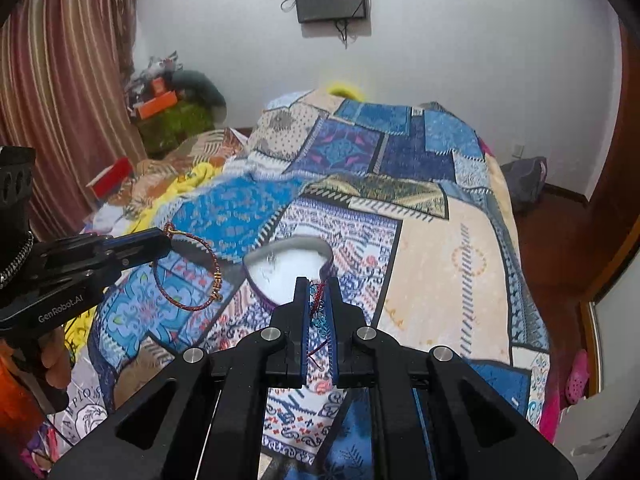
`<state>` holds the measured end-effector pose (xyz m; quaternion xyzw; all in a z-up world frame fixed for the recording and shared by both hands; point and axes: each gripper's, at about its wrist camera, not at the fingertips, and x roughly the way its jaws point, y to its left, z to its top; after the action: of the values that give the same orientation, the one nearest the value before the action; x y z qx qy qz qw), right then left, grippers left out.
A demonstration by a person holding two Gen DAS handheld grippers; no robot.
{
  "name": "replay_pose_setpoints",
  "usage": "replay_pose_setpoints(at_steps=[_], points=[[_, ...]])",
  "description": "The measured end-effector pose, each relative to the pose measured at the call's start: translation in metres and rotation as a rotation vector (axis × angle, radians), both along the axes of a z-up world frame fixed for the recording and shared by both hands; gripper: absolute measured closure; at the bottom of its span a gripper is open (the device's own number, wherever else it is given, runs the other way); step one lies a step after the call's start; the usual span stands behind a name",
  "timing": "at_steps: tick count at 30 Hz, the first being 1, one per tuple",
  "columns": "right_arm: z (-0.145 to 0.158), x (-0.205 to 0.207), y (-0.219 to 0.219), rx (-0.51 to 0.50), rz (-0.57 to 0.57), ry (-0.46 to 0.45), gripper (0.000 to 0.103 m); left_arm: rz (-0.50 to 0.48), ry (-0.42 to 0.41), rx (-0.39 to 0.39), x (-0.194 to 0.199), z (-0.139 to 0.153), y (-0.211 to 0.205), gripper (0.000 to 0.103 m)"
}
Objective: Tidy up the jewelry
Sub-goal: 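Lift the red bracelet with the right tool and drop it into the tin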
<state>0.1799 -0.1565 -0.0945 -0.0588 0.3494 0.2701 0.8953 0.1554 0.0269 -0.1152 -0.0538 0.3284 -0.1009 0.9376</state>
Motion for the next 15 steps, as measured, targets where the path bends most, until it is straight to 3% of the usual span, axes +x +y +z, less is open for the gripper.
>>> replay_pose_setpoints(at_steps=[15], points=[[0.025, 0.029, 0.019, 0.056, 0.024, -0.075, 0.096, -0.002, -0.006, 0.001, 0.04, -0.004, 0.001, 0.097]])
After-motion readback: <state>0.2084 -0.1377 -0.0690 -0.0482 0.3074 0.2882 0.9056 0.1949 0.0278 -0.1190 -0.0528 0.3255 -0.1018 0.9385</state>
